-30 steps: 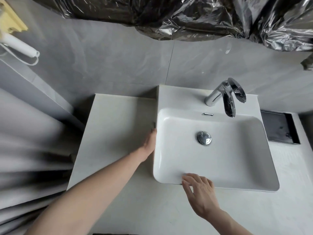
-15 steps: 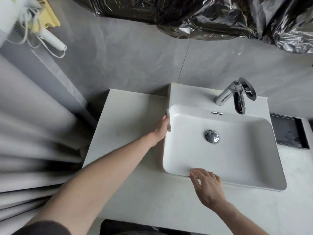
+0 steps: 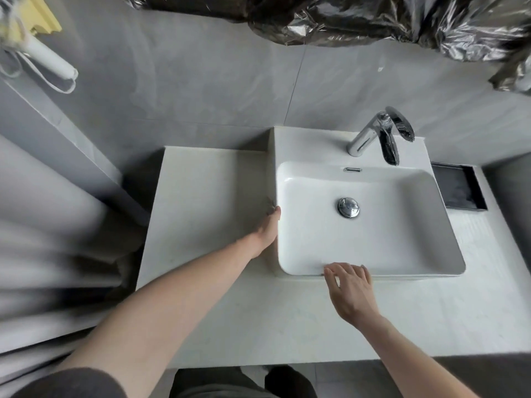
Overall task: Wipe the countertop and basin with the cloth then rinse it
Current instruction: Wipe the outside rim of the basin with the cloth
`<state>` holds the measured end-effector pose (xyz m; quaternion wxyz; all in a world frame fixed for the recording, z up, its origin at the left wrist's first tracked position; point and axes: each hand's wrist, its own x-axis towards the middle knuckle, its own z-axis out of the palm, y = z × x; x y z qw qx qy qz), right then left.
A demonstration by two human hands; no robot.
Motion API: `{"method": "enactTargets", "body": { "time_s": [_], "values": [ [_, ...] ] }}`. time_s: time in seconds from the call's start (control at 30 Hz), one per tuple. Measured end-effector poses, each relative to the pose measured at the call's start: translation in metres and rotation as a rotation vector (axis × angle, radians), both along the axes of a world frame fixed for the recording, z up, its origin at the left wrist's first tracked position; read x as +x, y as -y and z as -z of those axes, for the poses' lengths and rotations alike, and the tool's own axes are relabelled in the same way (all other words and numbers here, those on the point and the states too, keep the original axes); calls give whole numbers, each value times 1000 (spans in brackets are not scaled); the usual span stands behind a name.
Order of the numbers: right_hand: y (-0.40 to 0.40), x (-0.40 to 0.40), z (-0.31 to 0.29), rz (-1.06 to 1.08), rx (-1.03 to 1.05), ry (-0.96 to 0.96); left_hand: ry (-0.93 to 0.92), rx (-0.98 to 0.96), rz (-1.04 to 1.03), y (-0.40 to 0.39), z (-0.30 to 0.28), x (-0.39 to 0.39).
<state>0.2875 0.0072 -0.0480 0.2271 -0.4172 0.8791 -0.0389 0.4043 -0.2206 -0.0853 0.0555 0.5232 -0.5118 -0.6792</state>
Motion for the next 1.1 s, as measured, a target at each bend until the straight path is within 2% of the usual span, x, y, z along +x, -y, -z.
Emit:
{"method": "enactTargets", "body": {
  "time_s": [0.2,0.27,0.3,0.37,0.43,0.5,0.57,0.67,0.73,0.8,0.87,0.93,0.97,1.03,1.1],
  "values": [
    [-13,41,2,226,-229,70,-34,57,74,-58,-33,41],
    [-20,70,-5,390,-391,155,-17,70,105,-69,-34,50],
    [-23,86,-9,540,-454,236,-9,69,113,-74,-33,54],
    [-21,116,-12,919,-450,519,38,48,131,-78,-35,57],
    [-12,135,-1,1255,-405,966,59,38,176,-79,-45,60],
    [1,147,6,1374,-391,1315,69,38,285,-80,-56,62],
    [16,151,7,1390,-434,1467,62,59,442,-78,-64,62],
    [34,148,4,1438,-542,1564,107,52,682,-70,-74,58],
    [39,143,4,1559,-662,1591,142,64,806,-64,-84,56],
    [39,140,10,1705,-815,1538,207,46,938,-56,-93,53],
    [31,140,10,1833,-949,1480,341,-70,1052,-49,-100,46],
    [21,140,12,1904,-1052,1403,474,-275,1094,-44,-109,42],
    [18,141,10,1928,-1073,1357,546,-378,1150,-42,-107,41],
    [18,151,18,1956,-979,1327,634,-559,1234,-41,-104,41],
    [27,167,20,1868,-793,1446,673,-684,1292,-42,-100,43]
  ]
}}
